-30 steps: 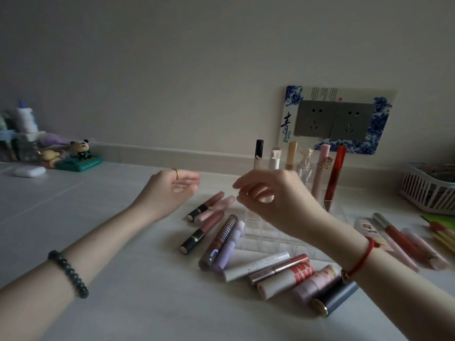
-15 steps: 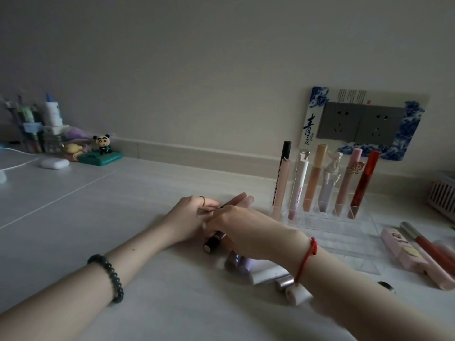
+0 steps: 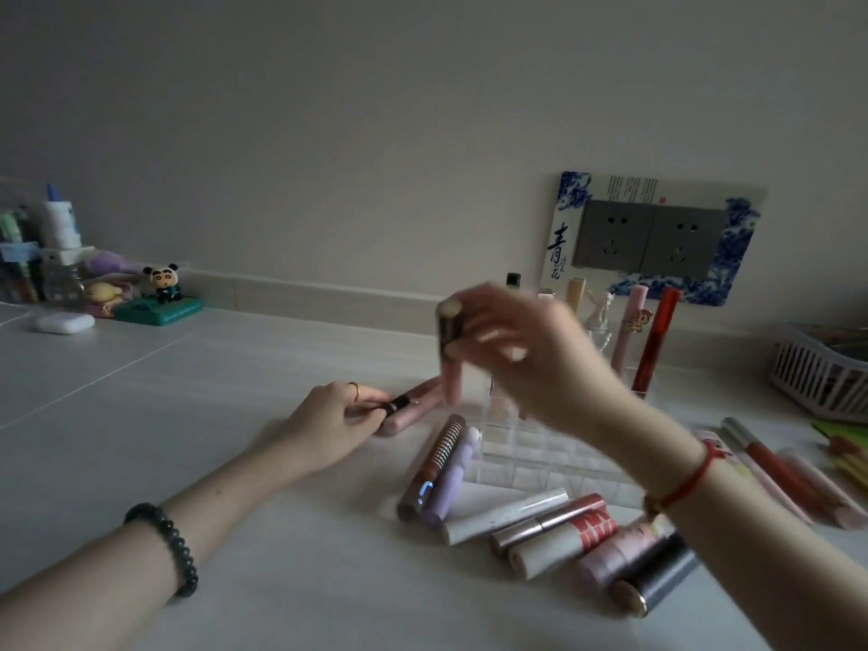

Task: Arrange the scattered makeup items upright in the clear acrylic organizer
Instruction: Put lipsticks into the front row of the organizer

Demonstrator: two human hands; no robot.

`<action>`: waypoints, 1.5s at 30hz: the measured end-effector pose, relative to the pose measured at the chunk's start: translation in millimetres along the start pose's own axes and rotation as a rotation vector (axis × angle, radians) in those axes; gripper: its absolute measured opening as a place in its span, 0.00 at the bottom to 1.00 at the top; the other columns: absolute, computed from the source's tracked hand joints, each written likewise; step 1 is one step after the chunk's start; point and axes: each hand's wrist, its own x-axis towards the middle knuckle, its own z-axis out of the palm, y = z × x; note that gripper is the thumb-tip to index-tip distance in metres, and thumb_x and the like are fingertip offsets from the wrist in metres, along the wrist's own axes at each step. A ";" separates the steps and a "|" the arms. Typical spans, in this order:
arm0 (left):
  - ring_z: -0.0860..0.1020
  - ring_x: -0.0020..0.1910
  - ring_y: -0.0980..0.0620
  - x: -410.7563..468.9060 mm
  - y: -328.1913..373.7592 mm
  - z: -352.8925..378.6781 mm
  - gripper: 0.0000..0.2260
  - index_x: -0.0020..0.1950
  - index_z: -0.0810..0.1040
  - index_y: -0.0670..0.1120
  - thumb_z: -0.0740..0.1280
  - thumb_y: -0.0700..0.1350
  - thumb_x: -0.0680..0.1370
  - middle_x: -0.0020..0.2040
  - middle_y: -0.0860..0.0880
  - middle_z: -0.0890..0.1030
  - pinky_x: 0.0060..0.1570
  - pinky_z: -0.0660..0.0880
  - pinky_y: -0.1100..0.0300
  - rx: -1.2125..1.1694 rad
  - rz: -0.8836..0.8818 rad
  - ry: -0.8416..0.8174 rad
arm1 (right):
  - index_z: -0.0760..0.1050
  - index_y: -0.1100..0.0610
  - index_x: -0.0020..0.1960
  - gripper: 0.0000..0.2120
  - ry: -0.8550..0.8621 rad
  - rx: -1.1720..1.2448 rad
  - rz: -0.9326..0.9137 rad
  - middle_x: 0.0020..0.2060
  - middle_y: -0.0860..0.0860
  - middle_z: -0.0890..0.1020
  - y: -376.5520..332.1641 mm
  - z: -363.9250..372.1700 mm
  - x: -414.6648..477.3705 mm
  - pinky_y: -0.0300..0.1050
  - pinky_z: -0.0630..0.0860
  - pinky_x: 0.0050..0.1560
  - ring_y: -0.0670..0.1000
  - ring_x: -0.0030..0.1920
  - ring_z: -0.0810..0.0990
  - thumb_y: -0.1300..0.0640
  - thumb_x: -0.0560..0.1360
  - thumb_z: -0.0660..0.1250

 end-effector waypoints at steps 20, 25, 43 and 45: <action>0.72 0.39 0.81 -2.2 -1.1 3.7 0.10 0.50 0.80 0.46 0.67 0.36 0.72 0.30 0.78 0.73 0.43 0.64 0.85 -0.090 -0.028 0.014 | 0.77 0.58 0.50 0.10 0.322 -0.114 0.382 0.41 0.51 0.82 63.7 -58.1 -15.7 0.45 0.80 0.45 0.48 0.40 0.82 0.61 0.69 0.69; 0.72 0.39 0.81 -1.0 -4.7 7.0 0.11 0.53 0.80 0.42 0.67 0.35 0.72 0.46 0.57 0.80 0.43 0.64 0.85 -0.111 -0.009 0.060 | 0.78 0.58 0.49 0.09 0.265 -0.149 0.397 0.38 0.48 0.80 66.1 -52.9 -18.7 0.44 0.80 0.46 0.46 0.40 0.81 0.62 0.69 0.69; 0.71 0.39 0.81 0.8 -7.4 7.7 0.11 0.53 0.80 0.43 0.68 0.36 0.72 0.49 0.53 0.81 0.44 0.64 0.85 -0.086 0.000 0.079 | 0.78 0.59 0.51 0.11 0.200 -0.190 0.422 0.38 0.47 0.80 68.2 -54.1 -20.5 0.27 0.76 0.38 0.42 0.37 0.80 0.63 0.68 0.70; 0.72 0.39 0.81 1.0 -8.0 7.1 0.11 0.52 0.81 0.44 0.68 0.37 0.71 0.48 0.52 0.82 0.44 0.64 0.85 -0.075 0.002 0.090 | 0.78 0.59 0.51 0.12 0.194 -0.197 0.430 0.38 0.48 0.80 67.8 -54.9 -20.7 0.27 0.76 0.37 0.44 0.37 0.80 0.62 0.67 0.70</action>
